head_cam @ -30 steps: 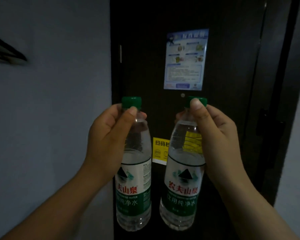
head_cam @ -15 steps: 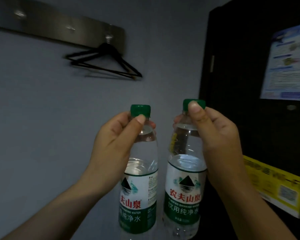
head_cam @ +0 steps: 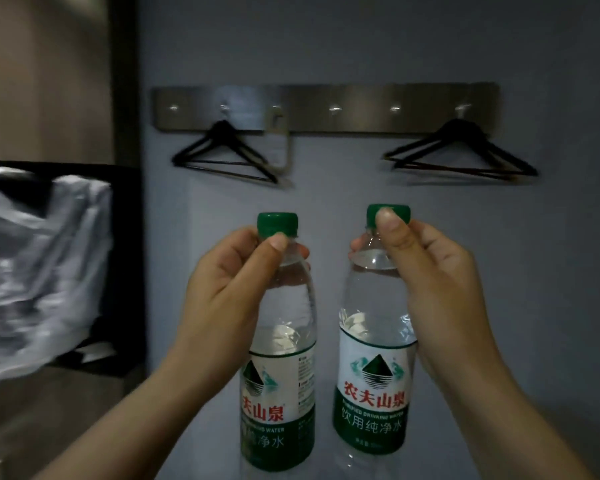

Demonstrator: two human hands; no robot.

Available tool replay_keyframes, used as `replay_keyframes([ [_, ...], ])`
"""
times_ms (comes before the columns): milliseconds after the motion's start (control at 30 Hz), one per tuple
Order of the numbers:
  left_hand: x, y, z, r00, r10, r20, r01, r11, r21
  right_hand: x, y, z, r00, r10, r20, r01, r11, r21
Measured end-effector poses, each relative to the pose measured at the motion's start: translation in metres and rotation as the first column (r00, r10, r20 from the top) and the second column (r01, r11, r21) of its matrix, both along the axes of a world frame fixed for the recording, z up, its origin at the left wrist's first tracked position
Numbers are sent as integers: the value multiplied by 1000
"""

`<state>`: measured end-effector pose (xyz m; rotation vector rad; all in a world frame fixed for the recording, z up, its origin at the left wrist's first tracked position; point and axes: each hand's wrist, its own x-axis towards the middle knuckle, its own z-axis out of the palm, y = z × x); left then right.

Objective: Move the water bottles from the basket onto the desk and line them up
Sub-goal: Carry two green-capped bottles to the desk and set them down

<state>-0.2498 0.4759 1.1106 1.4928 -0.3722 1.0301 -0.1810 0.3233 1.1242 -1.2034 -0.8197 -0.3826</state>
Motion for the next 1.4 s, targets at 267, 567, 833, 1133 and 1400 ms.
replay_keyframes([
  [267,-112,155,0,961,276,-18,-275,961,27,-64,185,-8,965,263,23,-263,965,11],
  [567,-201,287,-21,835,548,-46,-549,836,-9,-120,359,-22,819,573,-4,-573,819,-20],
  [833,-242,398,-36,675,737,-41,-737,675,8,-149,505,-38,692,722,7,-722,692,-20],
  [1133,-273,525,-29,485,873,-56,-873,487,18,-168,669,-28,564,825,33,-826,564,-9],
  [1400,-325,644,-41,363,928,-81,-931,365,5,-216,814,-40,418,907,59,-904,421,-70],
])
